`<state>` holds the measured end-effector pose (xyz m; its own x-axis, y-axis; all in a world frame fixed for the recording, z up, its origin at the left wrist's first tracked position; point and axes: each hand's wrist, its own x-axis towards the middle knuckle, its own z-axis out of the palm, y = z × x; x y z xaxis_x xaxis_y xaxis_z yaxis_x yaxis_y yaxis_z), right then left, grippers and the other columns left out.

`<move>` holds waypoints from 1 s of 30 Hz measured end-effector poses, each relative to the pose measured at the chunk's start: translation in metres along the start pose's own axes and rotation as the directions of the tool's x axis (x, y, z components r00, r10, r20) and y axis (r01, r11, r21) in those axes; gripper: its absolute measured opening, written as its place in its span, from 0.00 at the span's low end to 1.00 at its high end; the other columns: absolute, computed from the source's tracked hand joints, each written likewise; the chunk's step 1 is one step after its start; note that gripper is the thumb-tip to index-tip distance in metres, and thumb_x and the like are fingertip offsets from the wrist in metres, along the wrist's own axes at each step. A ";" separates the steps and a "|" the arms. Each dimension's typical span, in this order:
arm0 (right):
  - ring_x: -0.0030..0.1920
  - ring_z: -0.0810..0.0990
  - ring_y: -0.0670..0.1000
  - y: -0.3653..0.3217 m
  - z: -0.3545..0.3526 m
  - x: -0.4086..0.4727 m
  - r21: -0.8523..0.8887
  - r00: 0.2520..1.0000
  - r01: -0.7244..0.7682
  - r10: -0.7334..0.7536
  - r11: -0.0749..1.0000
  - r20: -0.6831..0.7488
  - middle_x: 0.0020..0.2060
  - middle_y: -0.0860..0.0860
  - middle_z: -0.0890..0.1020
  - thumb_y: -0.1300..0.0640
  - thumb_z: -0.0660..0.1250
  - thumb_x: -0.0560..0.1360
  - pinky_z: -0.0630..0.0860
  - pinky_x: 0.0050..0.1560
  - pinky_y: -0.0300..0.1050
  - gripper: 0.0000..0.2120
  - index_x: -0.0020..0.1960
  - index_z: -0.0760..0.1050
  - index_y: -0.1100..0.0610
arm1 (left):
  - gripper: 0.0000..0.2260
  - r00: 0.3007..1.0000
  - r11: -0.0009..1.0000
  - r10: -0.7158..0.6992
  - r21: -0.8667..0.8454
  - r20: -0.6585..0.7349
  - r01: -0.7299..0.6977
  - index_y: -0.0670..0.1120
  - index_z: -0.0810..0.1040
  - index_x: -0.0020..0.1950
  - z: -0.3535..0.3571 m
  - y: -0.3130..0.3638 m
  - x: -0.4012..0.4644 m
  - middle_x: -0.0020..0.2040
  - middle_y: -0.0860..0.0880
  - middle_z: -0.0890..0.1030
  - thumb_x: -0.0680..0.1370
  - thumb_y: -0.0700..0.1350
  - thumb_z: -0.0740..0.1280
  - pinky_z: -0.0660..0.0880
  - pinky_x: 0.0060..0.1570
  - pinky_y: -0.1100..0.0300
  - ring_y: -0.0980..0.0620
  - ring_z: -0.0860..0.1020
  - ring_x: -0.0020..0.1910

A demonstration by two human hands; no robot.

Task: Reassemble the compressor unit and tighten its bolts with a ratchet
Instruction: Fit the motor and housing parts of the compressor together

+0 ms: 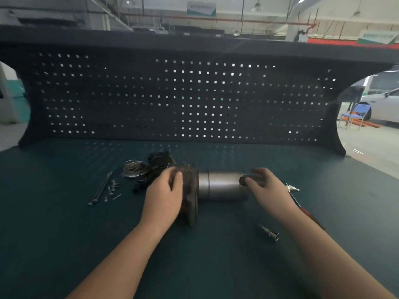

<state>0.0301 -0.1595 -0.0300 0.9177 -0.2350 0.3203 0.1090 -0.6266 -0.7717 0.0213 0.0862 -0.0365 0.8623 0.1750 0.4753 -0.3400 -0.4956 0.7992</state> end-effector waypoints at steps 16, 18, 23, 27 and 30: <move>0.76 0.39 0.47 -0.008 0.030 -0.025 -0.506 0.899 0.436 -0.331 0.744 0.288 0.75 0.41 0.51 0.34 0.57 0.73 0.48 0.73 0.59 0.33 0.74 0.50 0.37 | 0.27 0.803 0.801 -0.530 0.470 0.271 0.370 0.41 0.72 0.69 -0.016 -0.044 0.117 0.65 0.42 0.76 0.78 0.59 0.64 0.72 0.58 0.55 0.45 0.75 0.58; 0.76 0.39 0.46 -0.010 0.030 -0.026 -0.499 0.898 0.438 -0.340 0.748 0.280 0.74 0.40 0.53 0.34 0.58 0.73 0.48 0.73 0.58 0.32 0.73 0.51 0.37 | 0.32 0.749 0.788 -0.583 0.447 0.315 0.424 0.41 0.68 0.73 -0.020 -0.039 0.126 0.72 0.42 0.70 0.76 0.60 0.67 0.69 0.59 0.54 0.43 0.71 0.65; 0.75 0.39 0.45 -0.010 0.028 -0.027 -0.509 0.900 0.434 -0.333 0.743 0.281 0.74 0.38 0.52 0.33 0.56 0.73 0.47 0.73 0.56 0.31 0.73 0.50 0.36 | 0.38 0.663 0.748 -0.655 0.438 0.363 0.499 0.42 0.63 0.76 -0.011 -0.031 0.146 0.74 0.42 0.67 0.74 0.63 0.69 0.66 0.70 0.49 0.40 0.68 0.71; 0.75 0.40 0.45 -0.009 0.028 -0.027 -0.519 0.904 0.425 -0.312 0.742 0.293 0.74 0.38 0.52 0.32 0.54 0.72 0.46 0.73 0.56 0.32 0.73 0.49 0.36 | 0.27 0.695 0.764 -0.645 0.271 0.317 0.586 0.41 0.74 0.66 -0.004 -0.044 0.150 0.60 0.40 0.79 0.71 0.53 0.72 0.75 0.62 0.48 0.40 0.78 0.57; 0.75 0.41 0.46 -0.011 0.028 -0.028 -0.511 0.902 0.428 -0.319 0.745 0.291 0.74 0.39 0.54 0.30 0.50 0.69 0.46 0.73 0.56 0.33 0.73 0.50 0.36 | 0.21 0.690 0.732 -0.645 0.008 0.329 0.681 0.41 0.79 0.60 -0.014 -0.039 0.155 0.48 0.40 0.83 0.72 0.51 0.71 0.80 0.44 0.54 0.42 0.82 0.44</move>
<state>0.0140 -0.1248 -0.0459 0.9044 0.2039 0.3749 0.2788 -0.9474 -0.1573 0.1635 0.1447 0.0111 0.9375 0.1603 -0.3089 0.3413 -0.2509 0.9058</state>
